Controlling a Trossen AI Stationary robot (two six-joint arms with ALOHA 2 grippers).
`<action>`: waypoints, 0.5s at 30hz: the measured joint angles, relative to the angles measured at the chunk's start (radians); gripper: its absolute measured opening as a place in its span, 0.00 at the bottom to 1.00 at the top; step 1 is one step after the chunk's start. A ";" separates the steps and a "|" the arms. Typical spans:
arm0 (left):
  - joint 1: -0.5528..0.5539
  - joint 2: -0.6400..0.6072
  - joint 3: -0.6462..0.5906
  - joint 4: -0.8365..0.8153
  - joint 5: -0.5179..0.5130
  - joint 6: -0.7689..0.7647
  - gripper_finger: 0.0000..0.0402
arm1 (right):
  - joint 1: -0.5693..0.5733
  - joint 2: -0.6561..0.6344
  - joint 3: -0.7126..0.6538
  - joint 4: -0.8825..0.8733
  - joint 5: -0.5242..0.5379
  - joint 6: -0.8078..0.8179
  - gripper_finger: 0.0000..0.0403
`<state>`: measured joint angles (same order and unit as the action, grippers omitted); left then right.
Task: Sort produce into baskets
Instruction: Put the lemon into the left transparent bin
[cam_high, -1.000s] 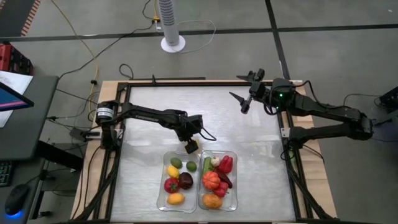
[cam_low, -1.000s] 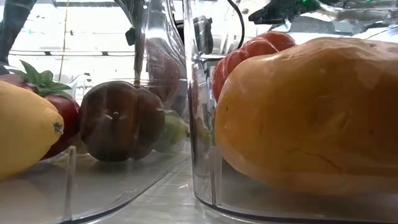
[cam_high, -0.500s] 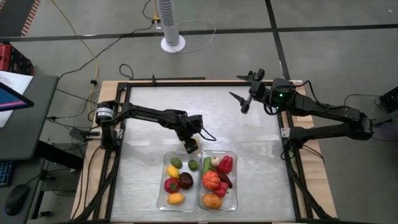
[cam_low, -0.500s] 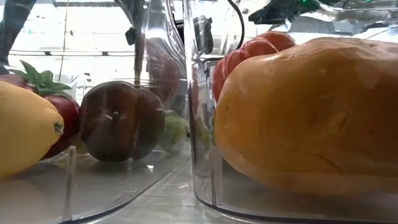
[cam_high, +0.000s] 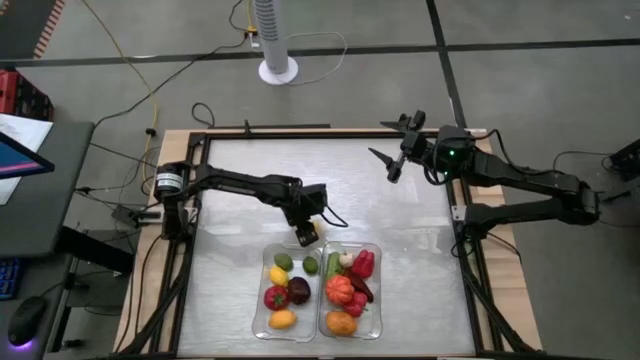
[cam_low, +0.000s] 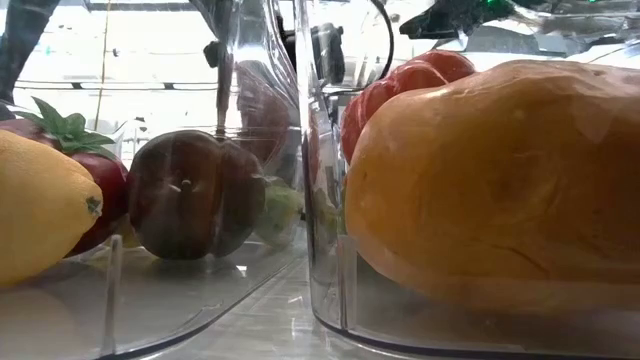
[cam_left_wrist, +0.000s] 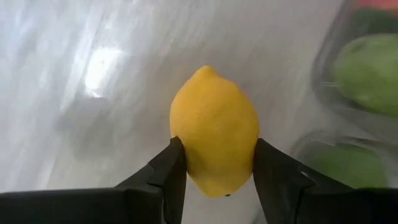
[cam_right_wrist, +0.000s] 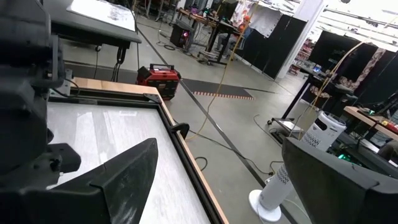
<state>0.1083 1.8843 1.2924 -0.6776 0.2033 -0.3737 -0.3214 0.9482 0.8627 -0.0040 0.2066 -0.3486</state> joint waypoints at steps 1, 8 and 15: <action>0.003 0.000 0.023 -0.023 0.000 0.016 0.35 | 0.000 0.000 0.000 0.000 0.000 0.000 0.92; 0.014 -0.001 0.270 -0.252 -0.094 0.108 0.35 | 0.000 0.000 0.000 0.000 0.000 0.000 0.92; -0.029 -0.002 0.475 -0.506 0.003 0.090 0.35 | -0.002 0.000 0.000 -0.023 0.000 -0.001 0.92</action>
<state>0.0792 1.8824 1.7672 -1.1832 0.2068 -0.2836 -0.3237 0.9482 0.8625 -0.0273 0.2066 -0.3496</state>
